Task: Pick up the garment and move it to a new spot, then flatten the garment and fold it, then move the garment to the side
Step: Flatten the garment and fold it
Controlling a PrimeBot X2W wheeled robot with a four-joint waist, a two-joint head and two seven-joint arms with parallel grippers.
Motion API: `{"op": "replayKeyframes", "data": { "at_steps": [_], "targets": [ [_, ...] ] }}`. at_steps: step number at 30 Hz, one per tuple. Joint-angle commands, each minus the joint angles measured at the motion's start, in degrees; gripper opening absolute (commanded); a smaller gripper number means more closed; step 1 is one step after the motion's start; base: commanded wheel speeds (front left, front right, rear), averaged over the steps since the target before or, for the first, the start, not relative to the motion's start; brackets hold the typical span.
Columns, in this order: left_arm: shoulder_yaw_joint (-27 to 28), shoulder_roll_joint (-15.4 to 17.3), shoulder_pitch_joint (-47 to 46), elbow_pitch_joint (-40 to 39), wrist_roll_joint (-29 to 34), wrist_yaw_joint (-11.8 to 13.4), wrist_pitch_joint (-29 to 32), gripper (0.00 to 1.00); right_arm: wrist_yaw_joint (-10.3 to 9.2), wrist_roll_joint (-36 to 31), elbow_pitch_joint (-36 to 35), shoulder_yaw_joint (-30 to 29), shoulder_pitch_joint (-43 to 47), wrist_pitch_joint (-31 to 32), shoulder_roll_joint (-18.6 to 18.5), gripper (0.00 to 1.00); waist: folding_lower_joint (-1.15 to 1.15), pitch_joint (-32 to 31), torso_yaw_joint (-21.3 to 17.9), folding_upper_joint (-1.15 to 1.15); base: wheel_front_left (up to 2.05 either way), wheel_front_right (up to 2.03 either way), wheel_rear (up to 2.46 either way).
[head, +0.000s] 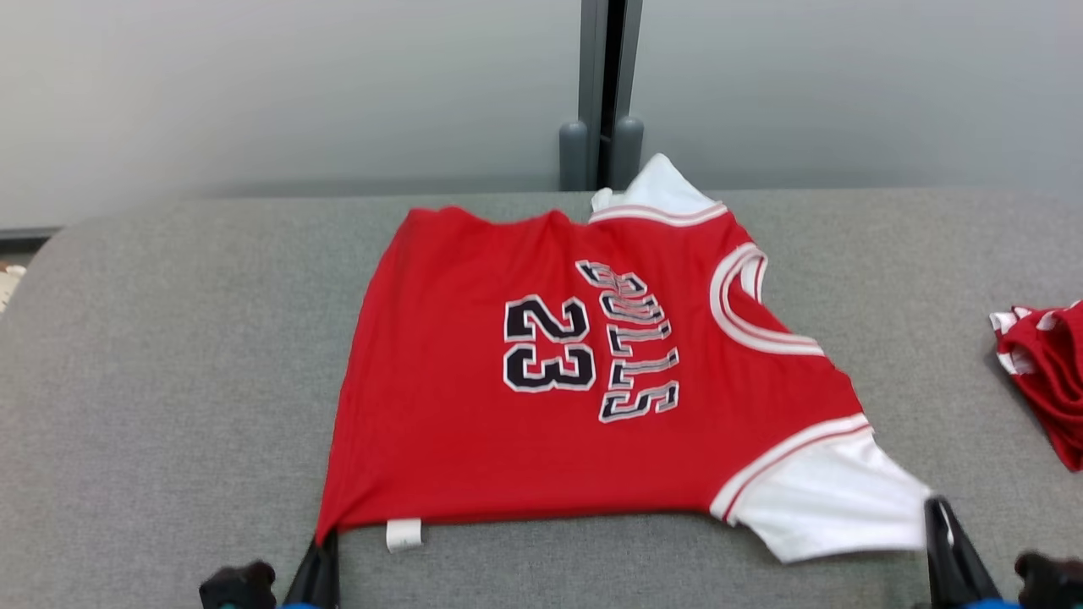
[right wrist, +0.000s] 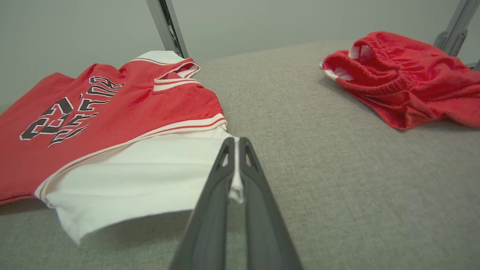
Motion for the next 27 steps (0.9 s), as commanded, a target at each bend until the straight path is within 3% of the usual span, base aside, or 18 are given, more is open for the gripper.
{"op": "replayKeyframes", "data": {
  "at_steps": [1,15,27],
  "targets": [
    [0.8,0.0,2.0,-0.6,0.5,-0.3,-0.3,0.0,-0.08,0.3,0.6,-0.7,2.7,-0.3,0.2,0.0,0.01,-1.8,-0.5,0.0,0.0,0.0,0.0],
    [-0.9,-0.8,14.6,-6.9,2.4,0.0,-0.3,0.0,-0.08,0.0,0.6,-0.3,15.5,-0.3,0.9,0.0,0.01,-6.8,0.5,0.0,0.0,0.0,0.0],
    [-4.3,-0.8,8.0,-17.8,2.6,0.3,-0.3,0.0,-0.05,2.6,-4.1,-0.6,3.4,-0.3,0.9,0.0,0.01,-4.5,1.8,0.0,0.0,0.0,0.0]
  ]
}}
